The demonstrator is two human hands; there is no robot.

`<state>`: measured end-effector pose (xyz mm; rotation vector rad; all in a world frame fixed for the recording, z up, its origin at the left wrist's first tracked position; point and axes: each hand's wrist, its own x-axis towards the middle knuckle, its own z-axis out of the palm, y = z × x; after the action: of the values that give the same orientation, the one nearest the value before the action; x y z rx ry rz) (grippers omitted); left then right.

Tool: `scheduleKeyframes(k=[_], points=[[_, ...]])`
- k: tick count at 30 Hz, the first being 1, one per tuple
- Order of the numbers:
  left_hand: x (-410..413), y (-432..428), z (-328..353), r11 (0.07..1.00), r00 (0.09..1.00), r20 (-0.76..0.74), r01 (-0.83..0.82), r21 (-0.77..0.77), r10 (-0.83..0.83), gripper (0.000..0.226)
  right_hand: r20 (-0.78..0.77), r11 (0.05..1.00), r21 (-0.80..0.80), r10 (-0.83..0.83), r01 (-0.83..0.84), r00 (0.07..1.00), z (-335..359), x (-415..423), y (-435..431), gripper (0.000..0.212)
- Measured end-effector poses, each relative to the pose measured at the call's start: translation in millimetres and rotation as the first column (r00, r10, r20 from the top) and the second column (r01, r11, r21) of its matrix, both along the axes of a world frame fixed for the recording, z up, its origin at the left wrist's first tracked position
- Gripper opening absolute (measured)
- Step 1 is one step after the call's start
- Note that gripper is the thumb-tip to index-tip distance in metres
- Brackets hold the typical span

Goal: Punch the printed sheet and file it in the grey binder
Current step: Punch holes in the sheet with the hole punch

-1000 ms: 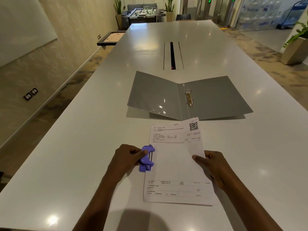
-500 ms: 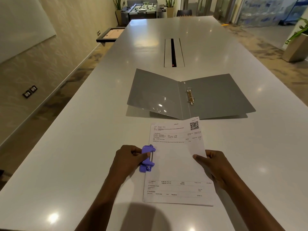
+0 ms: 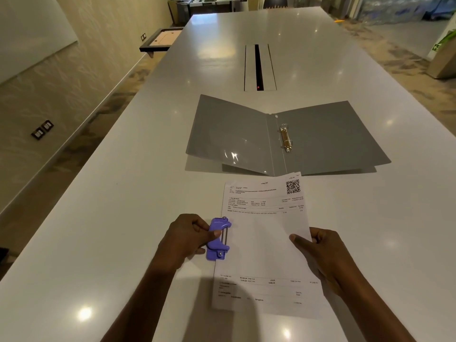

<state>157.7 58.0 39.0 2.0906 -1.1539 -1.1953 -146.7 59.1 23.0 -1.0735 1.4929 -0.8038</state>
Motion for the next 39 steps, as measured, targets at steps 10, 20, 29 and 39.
scheduleKeyframes(k=[10,20,29,39], points=[[15.2,-30.7,3.4,0.956,0.972,0.109,0.179,0.234,-0.208,0.036,0.028,0.999,0.039,-0.016,0.015,0.999,4.4,2.7,-2.6,0.011],[12.3,-18.9,7.3,0.974,0.981,0.095,0.152,0.166,-0.169,0.045,0.041,0.996,0.071,-0.048,0.045,0.998,7.2,1.8,-4.0,0.01],[6.2,-10.8,9.2,0.991,0.994,0.027,0.101,0.088,-0.104,0.053,0.117,0.993,0.108,-0.06,0.047,0.991,12.9,-2.8,-5.0,0.01],[-2.6,3.5,-4.0,0.985,0.996,-0.092,-0.028,-0.17,0.012,0.028,0.076,0.986,0.158,-0.067,0.055,0.995,9.5,-37.3,-1.1,0.015]])
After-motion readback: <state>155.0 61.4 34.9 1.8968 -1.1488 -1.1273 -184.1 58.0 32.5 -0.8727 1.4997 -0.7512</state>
